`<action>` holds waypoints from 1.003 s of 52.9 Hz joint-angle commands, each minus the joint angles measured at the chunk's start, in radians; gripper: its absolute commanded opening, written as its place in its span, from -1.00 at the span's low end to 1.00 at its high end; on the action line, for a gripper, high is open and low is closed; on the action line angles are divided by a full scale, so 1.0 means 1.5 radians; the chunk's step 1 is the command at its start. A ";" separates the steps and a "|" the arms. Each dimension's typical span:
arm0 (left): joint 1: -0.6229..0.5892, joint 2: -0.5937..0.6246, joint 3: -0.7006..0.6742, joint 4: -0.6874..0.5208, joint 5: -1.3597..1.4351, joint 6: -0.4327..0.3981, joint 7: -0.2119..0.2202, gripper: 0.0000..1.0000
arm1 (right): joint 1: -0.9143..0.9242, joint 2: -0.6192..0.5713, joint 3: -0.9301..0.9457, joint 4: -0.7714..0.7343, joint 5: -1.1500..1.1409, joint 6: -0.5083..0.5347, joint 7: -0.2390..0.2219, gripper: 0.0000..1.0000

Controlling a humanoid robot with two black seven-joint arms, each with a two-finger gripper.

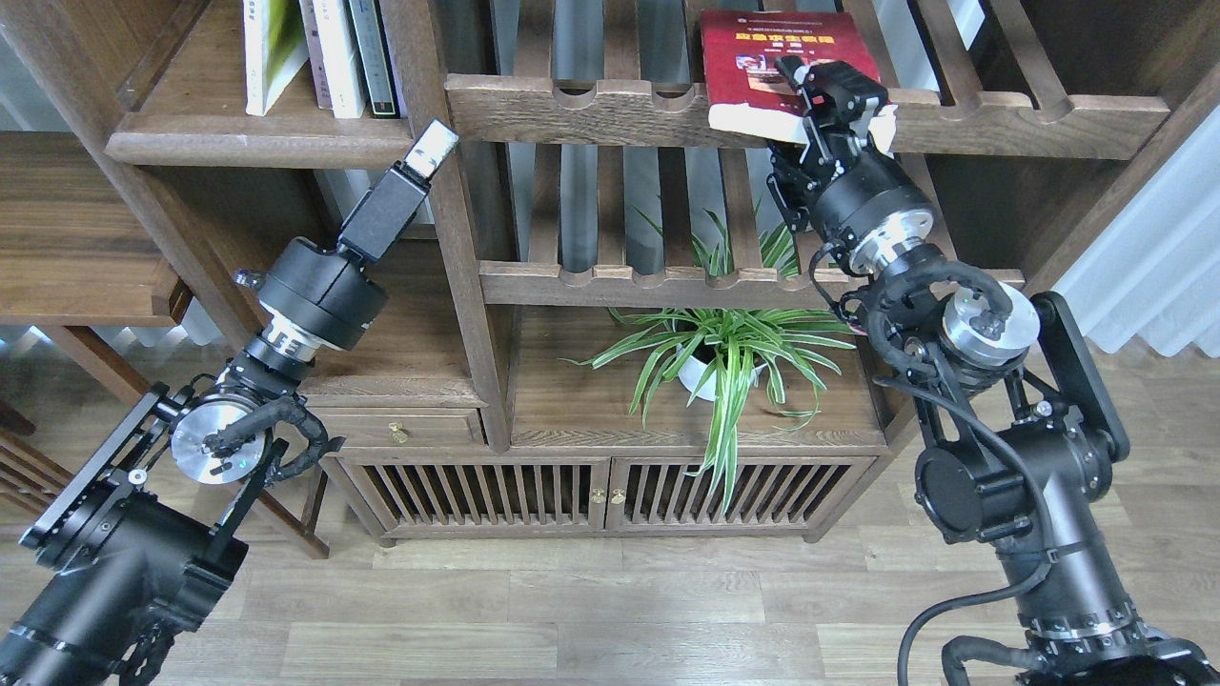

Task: Organize books on shelf
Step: 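Tip the red book off the upper shelf with the right gripper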

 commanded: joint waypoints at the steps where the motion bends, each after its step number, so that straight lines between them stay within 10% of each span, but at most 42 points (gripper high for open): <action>1: 0.000 -0.001 0.000 0.000 0.000 0.000 0.000 0.99 | 0.003 0.003 0.000 -0.003 0.000 0.006 0.000 -0.18; 16: 0.001 0.000 0.000 0.000 0.000 0.000 0.000 0.99 | -0.004 0.005 0.005 -0.007 0.003 0.058 0.001 -0.88; 33: 0.015 -0.013 0.010 0.015 -0.030 0.000 -0.002 0.97 | -0.019 0.008 0.000 -0.017 0.006 0.132 0.002 -0.88; 53: 0.024 -0.033 0.027 0.071 -0.217 0.000 -0.002 0.98 | -0.134 0.011 -0.065 -0.013 0.014 0.534 -0.033 -0.93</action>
